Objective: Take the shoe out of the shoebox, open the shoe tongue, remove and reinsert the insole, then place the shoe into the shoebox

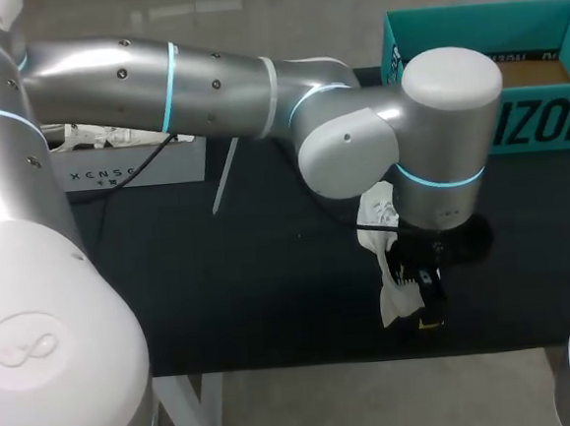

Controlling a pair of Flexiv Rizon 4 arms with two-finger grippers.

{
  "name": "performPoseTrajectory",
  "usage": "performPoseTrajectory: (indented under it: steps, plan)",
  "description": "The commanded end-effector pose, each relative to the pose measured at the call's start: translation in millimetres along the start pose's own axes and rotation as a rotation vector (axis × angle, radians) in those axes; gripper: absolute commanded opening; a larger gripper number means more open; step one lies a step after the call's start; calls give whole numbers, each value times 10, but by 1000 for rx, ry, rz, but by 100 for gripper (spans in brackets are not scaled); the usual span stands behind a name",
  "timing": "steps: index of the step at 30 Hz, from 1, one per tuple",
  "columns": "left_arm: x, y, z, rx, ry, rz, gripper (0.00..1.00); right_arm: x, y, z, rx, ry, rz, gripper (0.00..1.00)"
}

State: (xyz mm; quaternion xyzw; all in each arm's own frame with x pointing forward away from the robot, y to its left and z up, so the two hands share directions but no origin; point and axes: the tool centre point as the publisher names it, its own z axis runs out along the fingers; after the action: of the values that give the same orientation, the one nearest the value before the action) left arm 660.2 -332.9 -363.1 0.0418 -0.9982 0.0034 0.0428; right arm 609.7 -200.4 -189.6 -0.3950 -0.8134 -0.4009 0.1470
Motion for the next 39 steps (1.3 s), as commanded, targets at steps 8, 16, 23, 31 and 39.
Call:
performPoseTrajectory:
  steps: [8,16,23,31,39]
  plan:
    - [-33,-43,52,-16,-3,-4,100,77,-48,6,-9,-271,0,100]
    - [-66,-82,69,-17,-6,-2,64,77,-48,6,-9,-271,0,100]
    - [-76,-95,68,-21,-12,-1,29,77,-48,6,-9,-271,0,100]
    - [-76,-67,106,-22,1,-2,20,77,-48,6,-9,-271,0,100]
    - [-56,-36,93,-16,6,-3,0,77,-48,6,-9,-271,0,100]
